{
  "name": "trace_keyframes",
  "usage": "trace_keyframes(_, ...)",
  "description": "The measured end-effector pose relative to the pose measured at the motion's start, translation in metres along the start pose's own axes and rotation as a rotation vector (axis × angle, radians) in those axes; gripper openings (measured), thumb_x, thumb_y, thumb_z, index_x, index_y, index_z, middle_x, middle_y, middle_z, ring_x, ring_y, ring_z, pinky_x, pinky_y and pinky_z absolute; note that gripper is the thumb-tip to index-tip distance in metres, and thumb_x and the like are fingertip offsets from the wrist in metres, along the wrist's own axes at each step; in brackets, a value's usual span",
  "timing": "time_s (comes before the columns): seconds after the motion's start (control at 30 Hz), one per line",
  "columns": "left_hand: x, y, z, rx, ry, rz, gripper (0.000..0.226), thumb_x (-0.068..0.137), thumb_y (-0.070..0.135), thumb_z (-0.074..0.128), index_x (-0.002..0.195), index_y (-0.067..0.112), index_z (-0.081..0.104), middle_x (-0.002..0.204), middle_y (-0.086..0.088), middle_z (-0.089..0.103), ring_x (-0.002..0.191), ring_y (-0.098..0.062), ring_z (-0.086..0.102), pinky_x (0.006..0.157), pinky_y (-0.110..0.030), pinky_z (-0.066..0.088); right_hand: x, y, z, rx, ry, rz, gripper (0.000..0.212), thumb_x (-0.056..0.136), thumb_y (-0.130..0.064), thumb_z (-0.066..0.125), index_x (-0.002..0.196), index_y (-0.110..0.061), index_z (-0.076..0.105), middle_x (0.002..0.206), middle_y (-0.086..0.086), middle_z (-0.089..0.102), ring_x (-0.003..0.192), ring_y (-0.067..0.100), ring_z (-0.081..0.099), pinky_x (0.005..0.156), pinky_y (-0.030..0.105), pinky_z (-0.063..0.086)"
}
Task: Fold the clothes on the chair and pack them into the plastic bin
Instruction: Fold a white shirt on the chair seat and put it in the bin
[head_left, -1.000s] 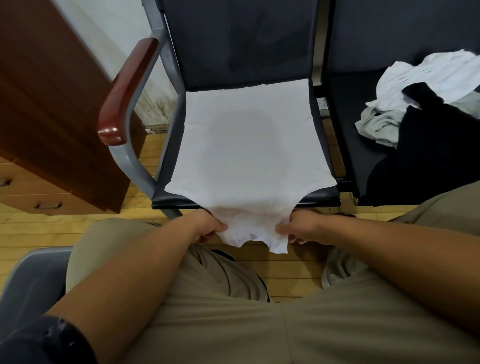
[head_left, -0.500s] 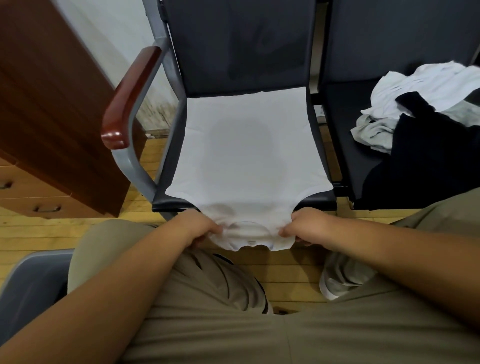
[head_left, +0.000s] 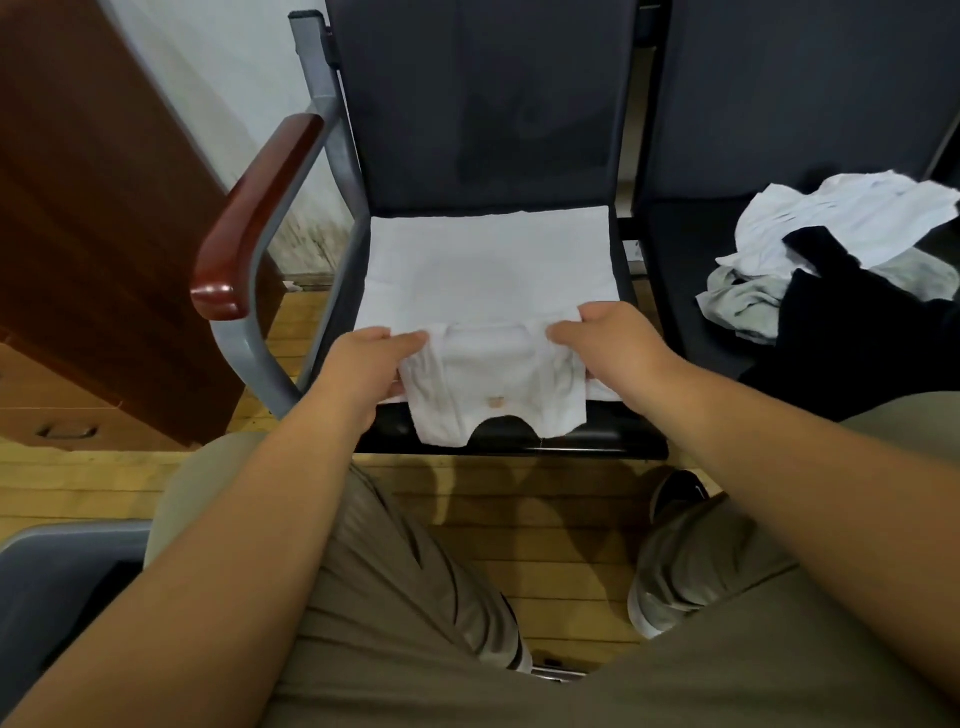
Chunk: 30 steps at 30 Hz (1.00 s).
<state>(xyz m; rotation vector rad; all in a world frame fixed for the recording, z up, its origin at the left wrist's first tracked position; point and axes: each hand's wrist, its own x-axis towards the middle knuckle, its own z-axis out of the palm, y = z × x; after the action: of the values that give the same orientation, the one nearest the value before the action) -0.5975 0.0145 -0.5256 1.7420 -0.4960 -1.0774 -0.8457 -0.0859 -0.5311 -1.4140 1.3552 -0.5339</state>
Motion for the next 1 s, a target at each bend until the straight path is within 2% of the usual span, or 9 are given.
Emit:
trace_keyframes(0.13, 0.02, -0.004, 0.019, 0.142, -0.042, -0.045, 0.065, 0.092, 0.021, 0.082, 0.149, 0.005, 0.053, 0.127, -0.013, 0.069, 0.112, -0.03, 0.07, 0.1, -0.045, 0.059, 0.02, 0.001, 0.011, -0.125, -0.059, 0.036, 0.039, 0.096, -0.03, 0.072, 0.121, 0.0, 0.07, 0.124, 0.018, 0.071, 0.11, 0.034, 0.07, 0.099, 0.042, 0.056)
trace_keyframes(0.23, 0.025, -0.012, 0.022, 0.342, -0.074, -0.064, 0.04, 0.092, 0.018, 0.08, 0.128, 0.012, 0.065, 0.126, -0.005, 0.069, 0.115, -0.027, 0.067, 0.103, -0.041, 0.055, 0.023, 0.01, 0.019, -0.295, -0.203, 0.067, 0.068, 0.101, -0.036, 0.066, 0.159, -0.008, 0.043, 0.161, 0.006, 0.047, 0.141, 0.026, 0.051, 0.108, 0.028, 0.041)
trace_keyframes(0.33, 0.029, -0.015, 0.019, 0.481, -0.09, -0.04, 0.027, 0.089, 0.017, 0.08, 0.115, 0.011, 0.073, 0.122, -0.007, 0.073, 0.11, -0.028, 0.07, 0.102, -0.047, 0.058, 0.027, 0.014, 0.023, -0.404, -0.189, 0.04, 0.025, 0.1, -0.03, 0.067, 0.112, -0.01, 0.061, 0.112, 0.006, 0.06, 0.1, 0.022, 0.059, 0.074, 0.024, 0.044)
trace_keyframes(0.43, 0.03, -0.011, 0.019, 0.479, -0.075, -0.029, 0.012, 0.092, 0.009, 0.077, 0.1, 0.015, 0.071, 0.114, -0.008, 0.074, 0.105, -0.029, 0.071, 0.098, -0.047, 0.06, 0.03, 0.018, 0.025, -0.431, -0.142, 0.011, 0.037, 0.096, -0.015, 0.064, 0.072, -0.015, 0.037, 0.073, 0.001, 0.04, 0.064, 0.016, 0.04, 0.055, 0.029, 0.028)
trace_keyframes(0.6, 0.036, 0.014, 0.018, 0.439, -0.038, 0.0, 0.036, 0.089, 0.017, 0.082, 0.123, 0.009, 0.072, 0.12, -0.007, 0.073, 0.104, -0.027, 0.071, 0.093, -0.046, 0.062, 0.031, -0.004, 0.014, -0.226, -0.036, -0.062, 0.027, 0.094, -0.016, 0.063, 0.077, -0.017, 0.041, 0.076, 0.006, 0.036, 0.071, 0.022, 0.038, 0.064, 0.033, 0.032)
trace_keyframes(0.8, 0.062, 0.081, 0.023, 0.423, 0.008, -0.027, 0.035, 0.097, 0.014, 0.077, 0.129, 0.009, 0.063, 0.105, -0.006, 0.066, 0.076, -0.02, 0.061, 0.047, -0.027, 0.05, 0.059, -0.055, -0.004, -0.087, 0.046, -0.078, 0.03, 0.09, -0.016, 0.065, 0.067, -0.017, 0.045, 0.072, 0.003, 0.038, 0.068, 0.02, 0.044, 0.06, 0.032, 0.04)
trace_keyframes(0.87, 0.077, 0.096, 0.029, 0.429, 0.038, -0.012, 0.024, 0.097, 0.013, 0.076, 0.117, 0.007, 0.064, 0.094, -0.007, 0.065, 0.079, -0.023, 0.065, 0.055, -0.032, 0.056, 0.075, -0.073, -0.006, -0.061, 0.054, -0.038, 0.012, 0.091, -0.017, 0.065, 0.098, -0.009, 0.07, 0.083, 0.003, 0.053, 0.081, 0.024, 0.06, 0.071, 0.036, 0.056)
trace_keyframes(0.93, 0.094, 0.106, 0.035, 0.473, 0.048, -0.003, 0.018, 0.097, 0.013, 0.076, 0.091, 0.007, 0.06, 0.098, -0.013, 0.069, 0.087, -0.028, 0.071, 0.074, -0.041, 0.064, 0.092, -0.088, -0.006, -0.063, 0.043, 0.043, 0.038, 0.094, -0.015, 0.063, 0.131, -0.012, 0.067, 0.099, 0.007, 0.066, 0.099, 0.032, 0.07, 0.088, 0.05, 0.063)
trace_keyframes(1.0, 0.116, 0.109, 0.042, 0.468, 0.044, 0.005, 0.023, 0.096, 0.009, 0.076, 0.083, 0.009, 0.058, 0.099, -0.016, 0.071, 0.086, -0.029, 0.072, 0.075, -0.041, 0.064, 0.111, -0.099, -0.004, -0.082, 0.032, 0.08, 0.034, 0.092, -0.012, 0.061, 0.125, -0.011, 0.069, 0.106, 0.013, 0.069, 0.102, 0.036, 0.071, 0.09, 0.062, 0.061)
